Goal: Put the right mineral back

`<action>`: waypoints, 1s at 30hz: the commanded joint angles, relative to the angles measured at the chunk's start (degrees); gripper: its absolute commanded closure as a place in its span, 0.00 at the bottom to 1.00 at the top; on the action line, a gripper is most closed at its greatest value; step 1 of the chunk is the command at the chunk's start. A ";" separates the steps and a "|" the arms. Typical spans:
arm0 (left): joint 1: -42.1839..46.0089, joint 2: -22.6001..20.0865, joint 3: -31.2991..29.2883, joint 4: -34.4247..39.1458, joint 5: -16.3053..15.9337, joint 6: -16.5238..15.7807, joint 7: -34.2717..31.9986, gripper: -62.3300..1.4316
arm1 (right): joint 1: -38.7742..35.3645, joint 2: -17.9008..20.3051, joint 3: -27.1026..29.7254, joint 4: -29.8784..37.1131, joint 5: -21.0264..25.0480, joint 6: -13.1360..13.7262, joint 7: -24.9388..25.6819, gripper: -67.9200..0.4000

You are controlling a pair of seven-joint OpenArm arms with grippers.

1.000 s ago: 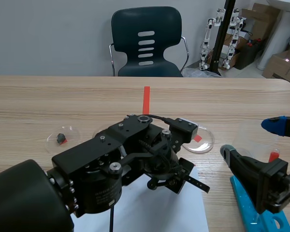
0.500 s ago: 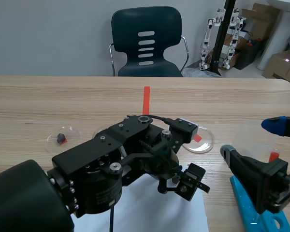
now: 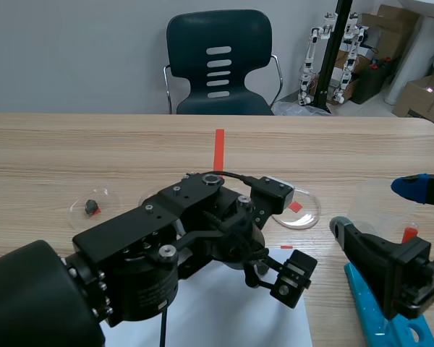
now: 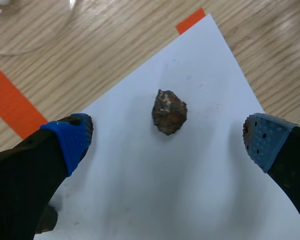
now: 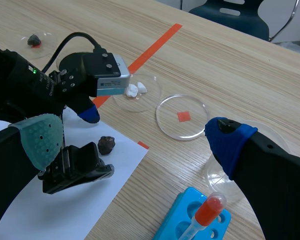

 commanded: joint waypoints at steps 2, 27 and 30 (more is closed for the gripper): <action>1.44 -1.44 -0.37 5.18 0.09 0.13 -1.31 0.00 | 0.04 0.17 0.46 1.16 0.61 0.04 0.87 0.13; 5.03 -5.75 -0.37 15.50 0.72 0.11 -0.55 0.00 | 0.04 0.17 0.46 1.16 0.61 0.04 0.90 0.13; 5.03 -5.75 -0.37 15.50 0.72 0.11 -0.52 0.00 | 0.04 0.17 0.46 1.16 0.61 0.04 0.90 0.13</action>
